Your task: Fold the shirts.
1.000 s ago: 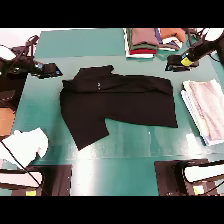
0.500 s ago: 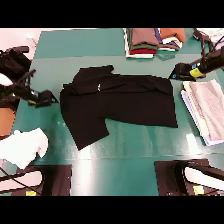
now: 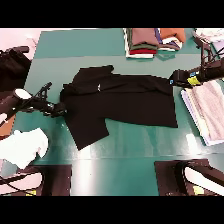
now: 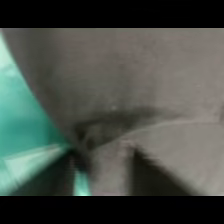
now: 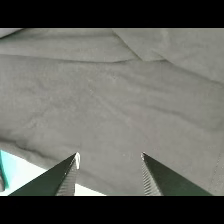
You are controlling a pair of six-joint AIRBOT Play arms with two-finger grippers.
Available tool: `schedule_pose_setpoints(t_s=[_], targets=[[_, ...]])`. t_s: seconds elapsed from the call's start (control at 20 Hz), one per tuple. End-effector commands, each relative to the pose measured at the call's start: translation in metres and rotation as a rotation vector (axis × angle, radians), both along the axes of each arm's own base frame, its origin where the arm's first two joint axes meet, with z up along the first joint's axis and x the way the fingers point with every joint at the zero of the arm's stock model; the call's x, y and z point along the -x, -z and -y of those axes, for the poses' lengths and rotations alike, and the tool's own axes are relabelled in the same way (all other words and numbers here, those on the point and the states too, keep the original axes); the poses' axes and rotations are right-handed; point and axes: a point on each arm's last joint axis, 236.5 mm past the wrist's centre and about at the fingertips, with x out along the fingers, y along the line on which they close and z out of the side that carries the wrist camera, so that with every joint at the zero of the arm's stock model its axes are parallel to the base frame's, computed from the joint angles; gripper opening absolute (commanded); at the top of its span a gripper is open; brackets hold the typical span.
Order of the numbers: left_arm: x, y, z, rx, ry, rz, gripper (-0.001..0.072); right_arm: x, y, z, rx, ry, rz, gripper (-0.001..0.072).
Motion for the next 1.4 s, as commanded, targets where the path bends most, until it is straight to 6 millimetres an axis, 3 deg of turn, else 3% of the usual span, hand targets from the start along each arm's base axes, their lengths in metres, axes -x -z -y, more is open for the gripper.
schedule_pose_setpoints(t_s=[0.0, 0.2, 0.35, 0.45, 0.55, 0.75, 0.9, 1.0, 1.1, 1.15, 1.25, 1.35], targets=[[-0.004, -0.010, 0.015, 0.011, 0.031, 0.021, 0.0029, 0.012, 0.006, 0.008, 0.010, -0.001, -0.049, 0.0450], [-0.030, -0.054, 0.007, -0.001, 0.058, 0.114, 0.0028, 0.053, 0.037, 0.061, 0.087, 0.067, -0.223, 0.0451], [-0.039, -0.080, 0.006, -0.009, 0.051, 0.197, 0.0028, 0.103, 0.091, 0.095, 0.035, 0.208, -0.372, 0.0460], [-0.038, -0.086, 0.007, -0.008, 0.054, 0.211, 0.0028, 0.138, 0.131, 0.109, -0.031, 0.323, -0.473, 0.0520], [-0.037, -0.086, 0.008, -0.005, 0.054, 0.209, 0.0028, 0.153, 0.161, 0.104, -0.139, 0.405, -0.507, 0.0514], [-0.037, -0.086, 0.009, -0.003, 0.055, 0.206, 0.0028, 0.146, 0.192, 0.078, -0.291, 0.430, -0.503, 0.0464], [-0.037, -0.086, 0.009, -0.002, 0.055, 0.205, 0.0028, 0.125, 0.199, 0.062, -0.298, 0.401, -0.461, 0.0428], [-0.037, -0.086, 0.009, -0.003, 0.055, 0.205, 0.0028, 0.114, 0.203, 0.055, -0.254, 0.363, -0.423, 0.0270], [-0.036, -0.086, 0.009, -0.003, 0.056, 0.206, 0.0028, 0.100, 0.198, 0.050, -0.206, 0.335, -0.345, 0.0066], [-0.036, -0.088, 0.008, -0.007, 0.057, 0.211, 0.0027, 0.089, 0.189, 0.050, -0.181, 0.326, -0.283, 0.0016], [-0.041, -0.108, 0.006, -0.018, 0.051, 0.275, 0.0027, 0.065, 0.155, 0.052, -0.144, 0.294, -0.154, 0.0015], [-0.049, -0.156, 0.002, -0.040, 0.041, 0.406, 0.0027, 0.041, 0.096, 0.053, -0.117, 0.248, -0.005, 0.0014]])
